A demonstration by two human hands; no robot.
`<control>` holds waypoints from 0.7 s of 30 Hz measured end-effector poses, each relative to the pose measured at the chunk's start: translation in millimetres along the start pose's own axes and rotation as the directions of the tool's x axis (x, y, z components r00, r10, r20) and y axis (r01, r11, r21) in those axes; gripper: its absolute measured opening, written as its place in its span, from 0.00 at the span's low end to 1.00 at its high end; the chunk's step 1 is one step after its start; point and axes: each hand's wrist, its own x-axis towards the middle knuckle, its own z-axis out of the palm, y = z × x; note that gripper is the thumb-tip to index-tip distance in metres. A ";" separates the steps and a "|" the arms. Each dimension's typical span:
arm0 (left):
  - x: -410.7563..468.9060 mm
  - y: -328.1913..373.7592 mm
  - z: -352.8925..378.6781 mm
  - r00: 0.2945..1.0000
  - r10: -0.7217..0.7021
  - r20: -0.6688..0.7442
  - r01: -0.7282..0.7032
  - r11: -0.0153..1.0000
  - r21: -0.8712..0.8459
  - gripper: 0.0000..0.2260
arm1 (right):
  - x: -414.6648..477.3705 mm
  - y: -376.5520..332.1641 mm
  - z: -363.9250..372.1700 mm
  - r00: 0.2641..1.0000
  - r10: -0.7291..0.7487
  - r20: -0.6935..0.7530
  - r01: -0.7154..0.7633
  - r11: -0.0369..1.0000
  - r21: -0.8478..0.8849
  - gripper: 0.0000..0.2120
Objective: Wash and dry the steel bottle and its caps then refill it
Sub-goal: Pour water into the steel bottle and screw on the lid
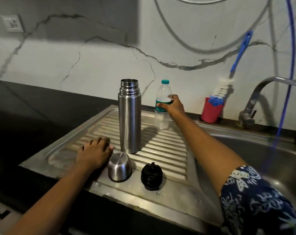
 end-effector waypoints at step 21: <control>4.0 0.6 4.2 1.000 0.000 0.010 0.000 0.999 0.042 0.25 | 48.8 45.1 57.7 0.998 0.019 0.063 -0.015 0.998 -0.061 0.34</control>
